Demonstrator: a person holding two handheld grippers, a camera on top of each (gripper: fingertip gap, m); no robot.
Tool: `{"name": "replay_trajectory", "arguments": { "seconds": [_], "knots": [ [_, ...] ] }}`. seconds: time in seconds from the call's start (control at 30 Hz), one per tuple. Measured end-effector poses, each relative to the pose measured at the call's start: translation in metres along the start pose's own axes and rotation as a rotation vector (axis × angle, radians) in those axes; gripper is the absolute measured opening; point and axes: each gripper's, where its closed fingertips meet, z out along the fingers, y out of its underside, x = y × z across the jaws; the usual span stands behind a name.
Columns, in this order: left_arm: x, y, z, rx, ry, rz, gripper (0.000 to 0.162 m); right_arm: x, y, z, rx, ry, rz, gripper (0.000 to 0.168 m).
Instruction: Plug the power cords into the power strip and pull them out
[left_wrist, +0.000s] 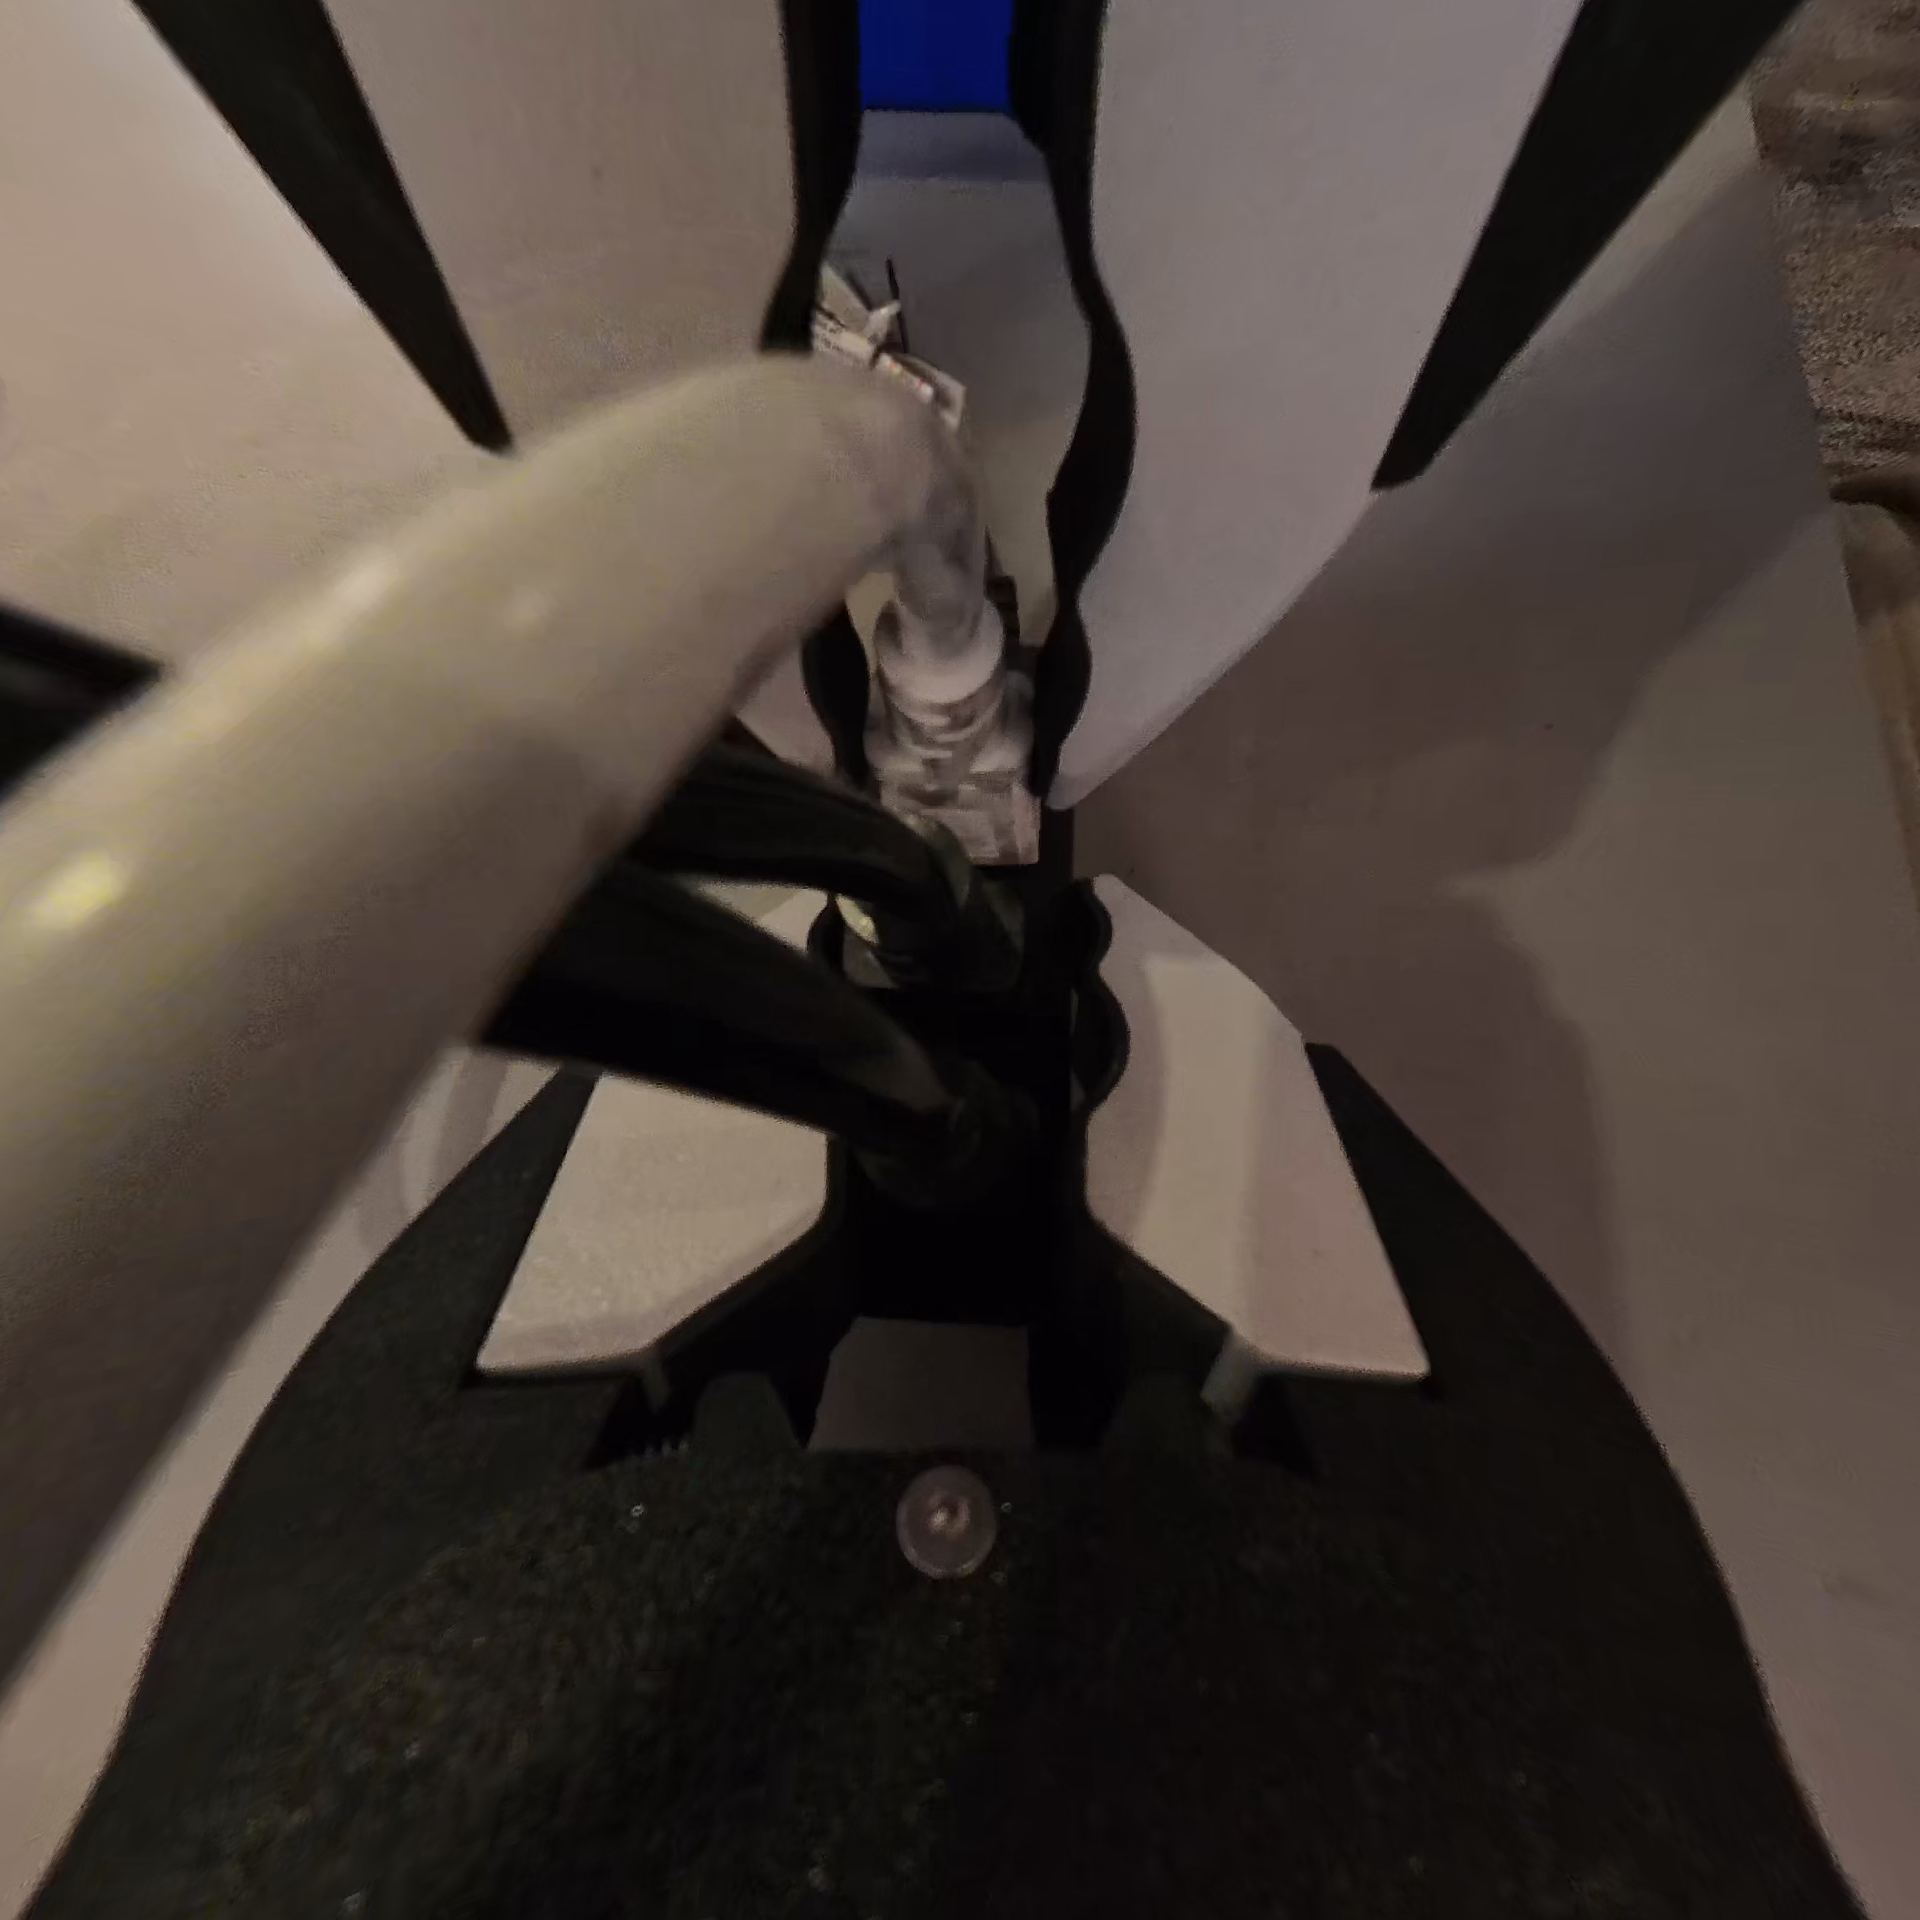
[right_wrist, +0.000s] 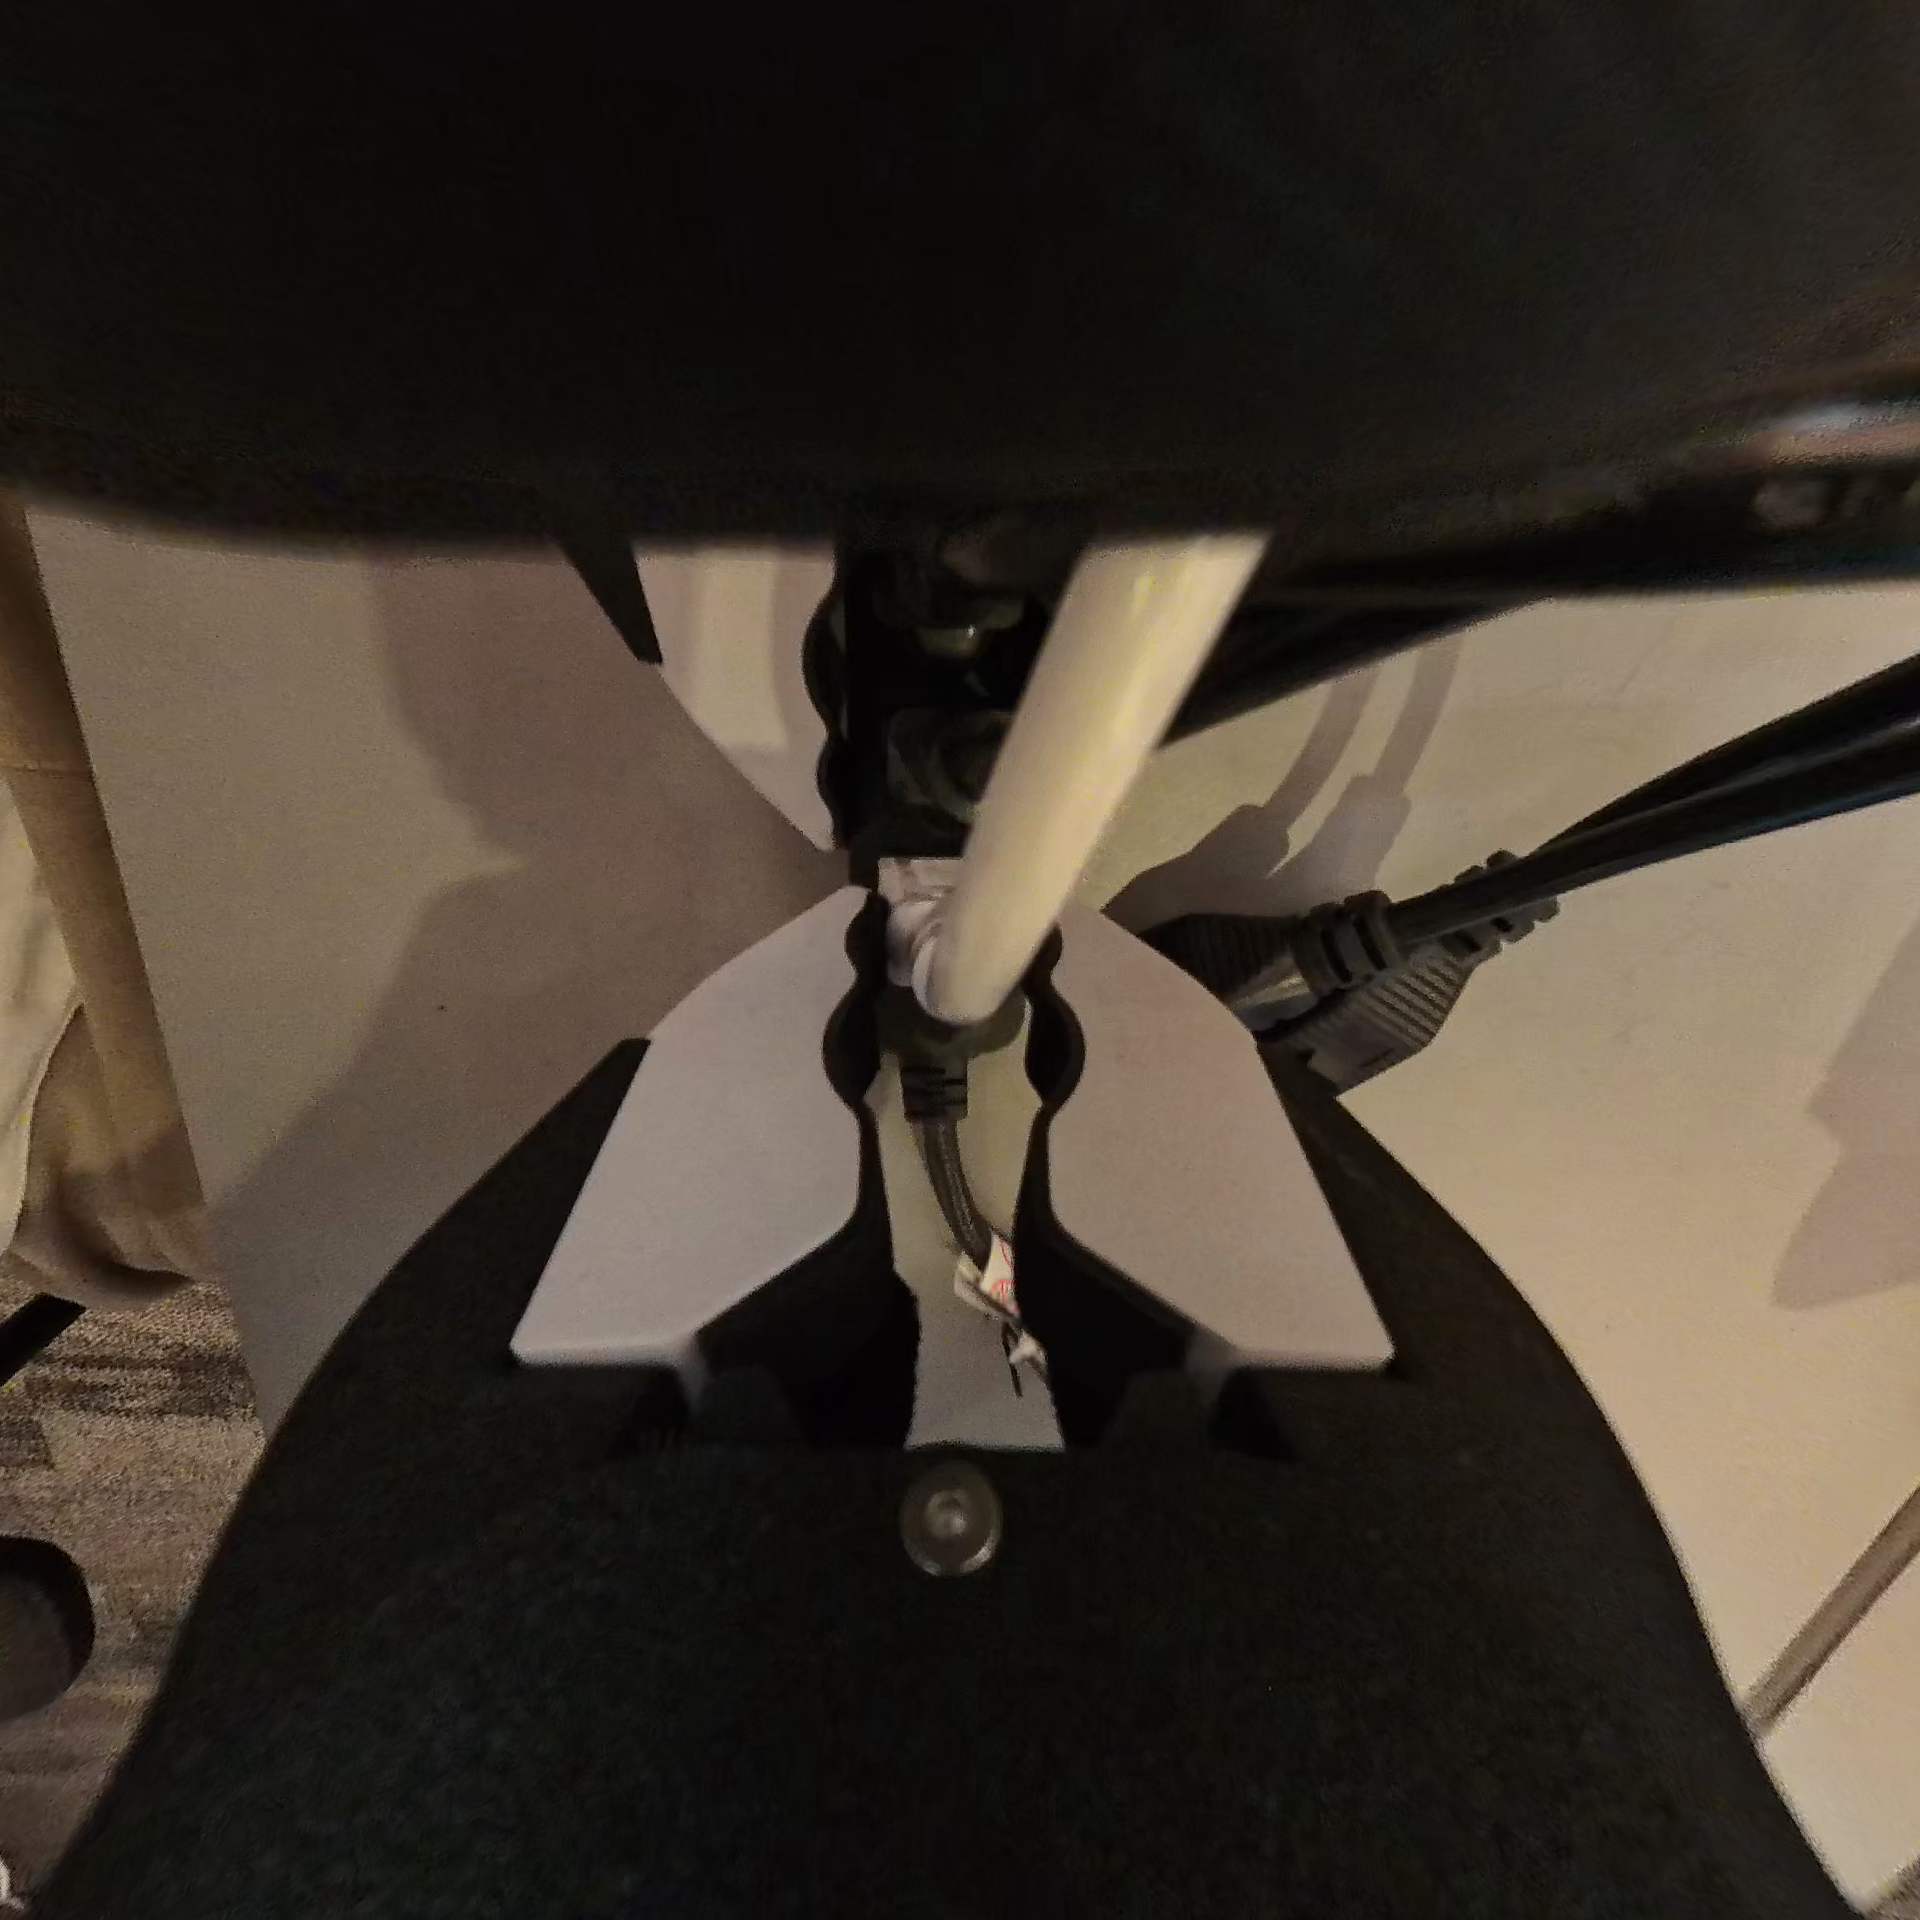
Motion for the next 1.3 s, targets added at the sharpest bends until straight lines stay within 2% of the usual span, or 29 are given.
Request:
{"name": "replay_trajectory", "arguments": {
  "seconds": [0.03,0.77,0.97,1.3],
  "knots": [
    [0.0,0.0,0.0,-0.007,-0.004,0.005,0.042,0.0,-0.001,0.001,0.013,-0.005,0.003,0.024],
    [0.009,0.001,0.0,-0.012,0.006,0.019,0.041,-0.01,0.002,-0.001,0.195,-0.058,0.07,0.024],
    [0.007,0.0,0.002,-0.022,0.001,0.01,0.042,-0.007,-0.001,0.0,0.136,-0.034,0.052,0.024],
    [0.007,0.0,0.001,-0.018,0.002,0.02,0.042,-0.008,0.002,-0.001,0.167,-0.037,0.059,0.024]
  ]
}}
